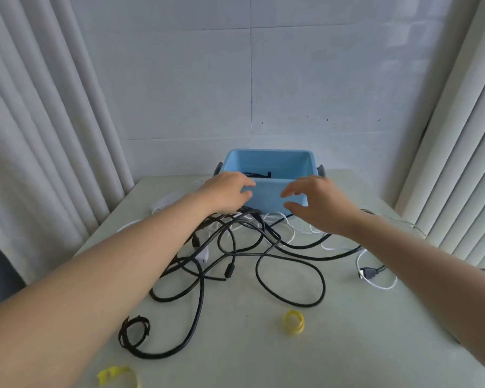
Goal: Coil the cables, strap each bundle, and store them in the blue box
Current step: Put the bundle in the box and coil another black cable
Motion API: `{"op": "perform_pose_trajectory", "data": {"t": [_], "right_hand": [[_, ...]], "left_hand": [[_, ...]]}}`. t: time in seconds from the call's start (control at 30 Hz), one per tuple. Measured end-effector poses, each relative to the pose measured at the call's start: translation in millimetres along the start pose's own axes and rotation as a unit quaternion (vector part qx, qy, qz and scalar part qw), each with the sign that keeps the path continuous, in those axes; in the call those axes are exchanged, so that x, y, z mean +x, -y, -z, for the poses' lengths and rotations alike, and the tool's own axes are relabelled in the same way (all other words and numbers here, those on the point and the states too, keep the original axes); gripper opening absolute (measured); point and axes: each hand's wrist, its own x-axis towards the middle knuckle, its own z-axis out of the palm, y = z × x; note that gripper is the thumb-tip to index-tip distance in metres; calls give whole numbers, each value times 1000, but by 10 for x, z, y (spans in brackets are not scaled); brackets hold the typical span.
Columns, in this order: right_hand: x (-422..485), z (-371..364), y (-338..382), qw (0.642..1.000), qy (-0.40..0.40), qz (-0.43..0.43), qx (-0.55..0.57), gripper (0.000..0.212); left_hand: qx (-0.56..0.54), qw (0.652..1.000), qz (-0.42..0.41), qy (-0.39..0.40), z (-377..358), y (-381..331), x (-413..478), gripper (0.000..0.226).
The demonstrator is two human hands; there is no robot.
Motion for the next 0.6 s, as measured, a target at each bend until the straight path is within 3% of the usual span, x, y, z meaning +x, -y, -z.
{"op": "perform_pose_trajectory", "data": {"t": [0.1,0.23,0.43,0.5,0.6], "right_hand": [[-280,-13,90,998,33,-37,36,17],[-656,-83,228,995,69,-67,-7,25],[-1063,-236,151,970,136,-119,-162,65],[-1114,-309,106,969,139,-133,-158,53],[-1118,-437,115,982,68,-137,-107,11]], "left_hand": [[-24,1000,9,-7,127,-32,-218,39],[-108,985,8,-131,217,12,-659,19],[-180,966,54,-176,120,176,-1396,7],[-191,970,86,-121,9,261,-1576,13],[-171,980,98,-19,-198,371,-1724,16]]}}
